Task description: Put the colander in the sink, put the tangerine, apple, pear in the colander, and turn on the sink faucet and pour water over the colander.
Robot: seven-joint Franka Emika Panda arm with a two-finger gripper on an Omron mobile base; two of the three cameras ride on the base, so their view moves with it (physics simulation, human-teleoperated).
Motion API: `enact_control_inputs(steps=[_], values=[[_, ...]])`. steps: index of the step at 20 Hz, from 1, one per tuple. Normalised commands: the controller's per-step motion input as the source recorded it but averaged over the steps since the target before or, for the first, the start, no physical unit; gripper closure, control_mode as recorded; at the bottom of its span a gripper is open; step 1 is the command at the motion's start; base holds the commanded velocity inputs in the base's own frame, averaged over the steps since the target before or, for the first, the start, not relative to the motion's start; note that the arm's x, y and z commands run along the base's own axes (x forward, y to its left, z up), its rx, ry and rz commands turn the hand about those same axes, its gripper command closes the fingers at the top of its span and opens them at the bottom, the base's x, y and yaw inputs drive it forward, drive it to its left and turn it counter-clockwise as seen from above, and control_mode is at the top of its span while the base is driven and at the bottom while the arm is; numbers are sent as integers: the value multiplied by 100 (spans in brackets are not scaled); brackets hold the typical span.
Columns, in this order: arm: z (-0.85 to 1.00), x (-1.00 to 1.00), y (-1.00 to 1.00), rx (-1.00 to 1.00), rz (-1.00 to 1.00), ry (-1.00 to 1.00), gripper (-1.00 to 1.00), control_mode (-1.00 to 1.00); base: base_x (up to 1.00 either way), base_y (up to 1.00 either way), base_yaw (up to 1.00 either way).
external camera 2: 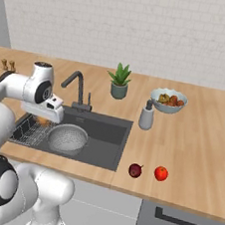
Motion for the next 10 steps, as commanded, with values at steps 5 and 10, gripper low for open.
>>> enact_control_inputs(steps=[5, 10], values=[[-41, 1, -99, 0, 0, 7, 100, -100, 0, 0, 0], [-40, 28, -67, 1, 0, 6, 100, -100, 0, 0, 0]])
